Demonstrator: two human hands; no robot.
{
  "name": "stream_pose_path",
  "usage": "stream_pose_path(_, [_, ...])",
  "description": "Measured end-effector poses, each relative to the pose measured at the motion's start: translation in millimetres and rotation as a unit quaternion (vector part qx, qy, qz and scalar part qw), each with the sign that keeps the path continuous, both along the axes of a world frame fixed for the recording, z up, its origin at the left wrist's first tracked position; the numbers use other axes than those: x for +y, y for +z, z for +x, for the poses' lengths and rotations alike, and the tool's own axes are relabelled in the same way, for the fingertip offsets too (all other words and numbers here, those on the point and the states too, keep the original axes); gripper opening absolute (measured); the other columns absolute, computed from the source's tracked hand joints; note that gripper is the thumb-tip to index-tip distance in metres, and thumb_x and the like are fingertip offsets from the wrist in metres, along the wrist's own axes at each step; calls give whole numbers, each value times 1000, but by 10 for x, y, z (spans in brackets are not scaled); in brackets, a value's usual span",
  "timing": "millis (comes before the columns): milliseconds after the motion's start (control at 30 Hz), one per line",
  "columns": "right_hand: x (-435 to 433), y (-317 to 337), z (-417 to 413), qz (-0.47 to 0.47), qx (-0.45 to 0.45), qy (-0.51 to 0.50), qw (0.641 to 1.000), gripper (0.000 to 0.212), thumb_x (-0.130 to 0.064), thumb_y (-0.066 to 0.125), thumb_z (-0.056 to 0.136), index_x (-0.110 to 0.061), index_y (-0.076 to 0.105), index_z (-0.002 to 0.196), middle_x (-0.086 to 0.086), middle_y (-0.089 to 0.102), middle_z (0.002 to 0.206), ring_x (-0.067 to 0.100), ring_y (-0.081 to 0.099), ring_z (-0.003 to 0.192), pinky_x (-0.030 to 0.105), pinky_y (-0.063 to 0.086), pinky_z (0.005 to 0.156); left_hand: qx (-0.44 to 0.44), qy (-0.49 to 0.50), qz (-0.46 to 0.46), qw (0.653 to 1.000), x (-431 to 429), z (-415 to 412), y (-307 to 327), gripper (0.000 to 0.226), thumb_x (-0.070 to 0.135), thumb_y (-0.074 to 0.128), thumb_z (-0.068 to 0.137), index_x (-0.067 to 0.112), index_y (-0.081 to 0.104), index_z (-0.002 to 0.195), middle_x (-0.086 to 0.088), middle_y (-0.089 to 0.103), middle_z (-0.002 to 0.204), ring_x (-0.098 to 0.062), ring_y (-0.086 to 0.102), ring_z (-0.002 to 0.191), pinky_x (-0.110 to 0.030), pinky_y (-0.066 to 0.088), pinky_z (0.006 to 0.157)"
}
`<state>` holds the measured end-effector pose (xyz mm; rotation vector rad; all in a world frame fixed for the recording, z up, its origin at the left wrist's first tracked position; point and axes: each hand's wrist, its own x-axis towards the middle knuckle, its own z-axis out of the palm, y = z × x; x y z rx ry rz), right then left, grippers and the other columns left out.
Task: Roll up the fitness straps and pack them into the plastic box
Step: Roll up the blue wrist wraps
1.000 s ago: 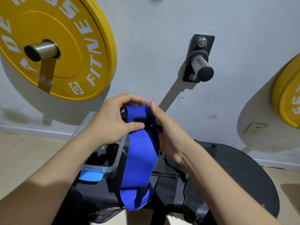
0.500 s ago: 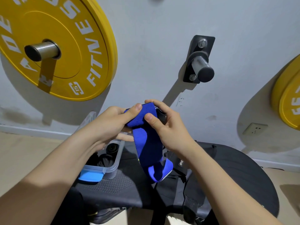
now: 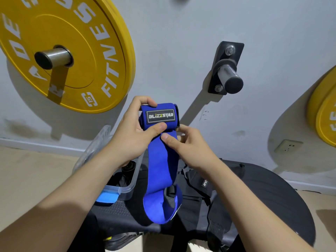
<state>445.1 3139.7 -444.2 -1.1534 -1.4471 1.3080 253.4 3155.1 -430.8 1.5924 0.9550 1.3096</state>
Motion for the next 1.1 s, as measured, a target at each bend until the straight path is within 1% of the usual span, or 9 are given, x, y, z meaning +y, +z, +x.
stream_pose_path(200, [-19, 55, -19, -85, 100, 15, 991, 44, -55, 70, 89, -23, 79, 119, 9, 82, 111, 31, 78, 107, 45, 58, 91, 36, 10, 21, 999, 13, -34, 87, 55, -7, 94, 74, 34, 70, 100, -3, 63, 126, -20, 76, 110, -33, 65, 81])
stream_pose_path(300, [-44, 49, -37, -85, 134, 14, 987, 57, -61, 64, 101, -12, 75, 127, 15, 79, 120, 32, 76, 114, 42, 62, 94, 108, -19, 49, 993, -22, 8, 107, 59, -9, 92, 74, 38, 71, 102, 2, 60, 124, -16, 73, 107, -25, 61, 82])
stream_pose_path(367, [-48, 20, -52, -78, 125, -12, 989, 62, -59, 63, 100, -6, 67, 132, 18, 77, 125, 38, 73, 121, 54, 59, 103, 128, -37, 40, 990, -22, 14, 109, 56, -7, 87, 76, 37, 70, 107, -1, 58, 126, -18, 72, 108, -28, 60, 82])
stream_pose_path(500, [-63, 29, -57, -41, 135, -51, 989, 50, -43, 66, 104, -6, 60, 136, 25, 72, 130, 44, 70, 123, 66, 49, 112, 36, -109, -71, 991, -35, 10, 103, 49, 34, 80, 87, 32, 64, 133, -6, 69, 132, -22, 73, 116, -38, 62, 94])
stream_pose_path(633, [-88, 25, -78, -6, 93, -44, 995, 34, -30, 63, 108, -10, 58, 135, 25, 75, 124, 45, 73, 116, 61, 56, 105, 66, -82, -149, 983, -19, 35, 55, 51, 64, 55, 101, 24, 69, 129, -5, 81, 115, -25, 79, 109, -50, 63, 97])
stream_pose_path(833, [-87, 47, -101, -16, 56, -43, 997, 24, -34, 69, 105, -23, 67, 127, 43, 67, 117, 54, 72, 101, 51, 58, 88, 33, -41, -139, 989, 4, -2, 13, 24, 37, 69, 105, 27, 71, 126, -4, 80, 112, -26, 79, 105, -52, 68, 83])
stream_pose_path(933, [-65, 73, -64, -75, 85, -47, 992, 20, -17, 67, 106, -13, 72, 125, 22, 80, 111, 36, 79, 103, 40, 65, 82, 75, 22, -55, 995, 61, -8, 1, 42, 22, 87, 92, 34, 73, 129, 9, 79, 116, -13, 76, 109, -40, 64, 92])
stream_pose_path(1033, [-54, 76, -30, -116, 72, -62, 989, 23, -6, 63, 95, -18, 74, 79, 11, 78, 79, 22, 74, 66, 23, 53, 56, 87, -4, -57, 995, 60, -22, -22, 55, 10, 94, 81, 35, 77, 126, 15, 80, 114, -6, 77, 106, -27, 64, 90])
stream_pose_path(1100, [-32, 56, -33, -114, 66, -84, 988, 18, -4, 63, 91, -15, 71, 79, 20, 77, 83, 28, 74, 71, 30, 57, 67, 96, -3, -48, 994, 66, -10, -37, 57, 7, 95, 79, 34, 77, 126, 15, 80, 113, -6, 77, 104, -23, 63, 87])
